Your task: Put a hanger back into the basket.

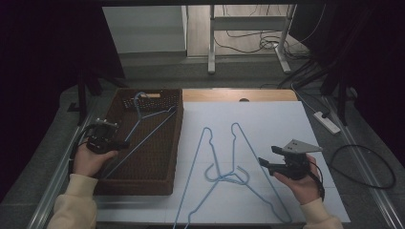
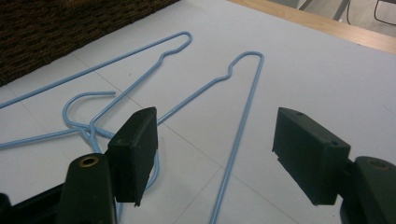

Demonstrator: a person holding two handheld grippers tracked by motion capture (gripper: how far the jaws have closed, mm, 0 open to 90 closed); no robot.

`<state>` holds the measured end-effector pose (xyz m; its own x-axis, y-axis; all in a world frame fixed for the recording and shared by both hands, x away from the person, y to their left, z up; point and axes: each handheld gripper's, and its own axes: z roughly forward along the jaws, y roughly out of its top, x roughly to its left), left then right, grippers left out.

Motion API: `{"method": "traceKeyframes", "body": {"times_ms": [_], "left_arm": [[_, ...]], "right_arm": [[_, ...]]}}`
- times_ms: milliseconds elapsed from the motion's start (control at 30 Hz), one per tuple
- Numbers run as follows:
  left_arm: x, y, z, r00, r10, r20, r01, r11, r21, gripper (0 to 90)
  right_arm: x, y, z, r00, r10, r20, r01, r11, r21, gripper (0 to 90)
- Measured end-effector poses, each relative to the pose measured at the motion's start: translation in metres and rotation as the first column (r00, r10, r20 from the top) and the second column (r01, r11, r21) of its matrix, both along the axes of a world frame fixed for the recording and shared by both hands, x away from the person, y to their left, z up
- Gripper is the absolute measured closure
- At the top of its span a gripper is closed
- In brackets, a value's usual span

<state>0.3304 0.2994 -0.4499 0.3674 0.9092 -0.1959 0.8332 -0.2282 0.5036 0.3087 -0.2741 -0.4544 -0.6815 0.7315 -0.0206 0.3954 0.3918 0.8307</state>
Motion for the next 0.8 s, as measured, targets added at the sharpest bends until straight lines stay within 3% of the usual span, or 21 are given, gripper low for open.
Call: {"method": "traceKeyframes", "body": {"times_ms": [167,267,300,367,400,467,533,600,800], "left_arm": [[0.007,-0.002,-0.006,0.9988,0.023,-0.044,-0.019,0.9964,0.083,85.8],[0.012,-0.004,-0.007,0.9975,0.045,-0.054,-0.036,0.9876,0.153,85.8],[0.012,-0.004,-0.007,0.9975,0.045,-0.054,-0.036,0.9876,0.153,85.9],[0.016,-0.003,-0.009,0.9954,0.065,-0.071,-0.049,0.9786,0.200,85.8],[0.020,-0.004,-0.012,0.9931,0.076,-0.089,-0.052,0.9693,0.240,85.7],[0.022,-0.005,-0.016,0.9913,0.085,-0.101,-0.055,0.9617,0.269,85.6],[0.023,-0.005,-0.018,0.9907,0.088,-0.103,-0.057,0.9596,0.276,85.5],[0.024,-0.007,-0.023,0.9888,0.097,-0.113,-0.058,0.9501,0.307,85.3],[0.027,-0.005,-0.027,0.9845,0.118,-0.130,-0.070,0.9420,0.328,84.9]], "right_arm": [[0.000,0.001,-0.001,1.0000,0.001,-0.001,-0.001,1.0000,-0.003,31.6],[0.000,0.001,-0.001,1.0000,0.003,-0.002,-0.003,1.0000,-0.008,31.6],[0.000,0.001,-0.001,1.0000,0.003,-0.002,-0.003,1.0000,-0.008,31.6],[0.000,0.002,-0.002,1.0000,0.004,-0.004,-0.004,0.9999,-0.012,31.5],[0.001,0.002,-0.002,1.0000,0.005,-0.004,-0.005,0.9999,-0.014,31.5],[0.001,0.003,-0.003,1.0000,0.006,-0.005,-0.006,0.9999,-0.016,31.5],[0.001,0.003,-0.003,1.0000,0.007,-0.005,-0.007,0.9998,-0.017,31.4],[0.001,0.003,-0.003,1.0000,0.008,-0.005,-0.008,0.9998,-0.018,31.4],[0.001,0.003,-0.004,1.0000,0.006,-0.001,-0.006,0.9998,-0.020,31.3]]}}
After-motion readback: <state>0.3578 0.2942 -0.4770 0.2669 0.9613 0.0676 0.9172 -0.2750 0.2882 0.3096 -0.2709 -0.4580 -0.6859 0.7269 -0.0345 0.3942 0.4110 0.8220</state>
